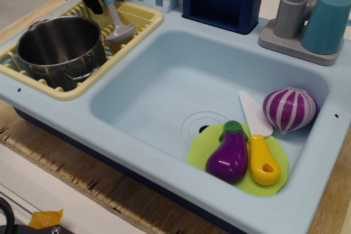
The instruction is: Put spoon in pot
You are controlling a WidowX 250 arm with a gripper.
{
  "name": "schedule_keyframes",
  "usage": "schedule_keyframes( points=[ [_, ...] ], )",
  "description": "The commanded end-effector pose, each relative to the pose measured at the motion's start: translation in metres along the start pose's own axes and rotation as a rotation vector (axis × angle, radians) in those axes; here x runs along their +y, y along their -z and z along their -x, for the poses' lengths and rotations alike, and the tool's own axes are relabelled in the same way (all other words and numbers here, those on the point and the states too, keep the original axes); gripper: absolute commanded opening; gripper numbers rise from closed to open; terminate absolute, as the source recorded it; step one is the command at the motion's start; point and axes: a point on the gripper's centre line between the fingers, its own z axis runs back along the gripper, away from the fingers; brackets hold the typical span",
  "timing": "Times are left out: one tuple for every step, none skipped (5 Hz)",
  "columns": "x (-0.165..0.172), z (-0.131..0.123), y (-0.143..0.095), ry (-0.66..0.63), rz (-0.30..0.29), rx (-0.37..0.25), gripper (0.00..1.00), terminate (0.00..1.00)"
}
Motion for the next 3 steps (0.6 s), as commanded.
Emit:
schedule_keyframes(
  points=[
    [-0.01, -0.003, -0.025, -0.005, 0.032, -0.069, 0.0, 0.0],
    [-0.009, -0.003, -0.037, -0.037, 0.034, -0.102, 0.0, 0.0],
    [-0.004, -0.001, -0.049, -0.093, 0.078, -0.138, 0.0, 0.0]
  ],
)
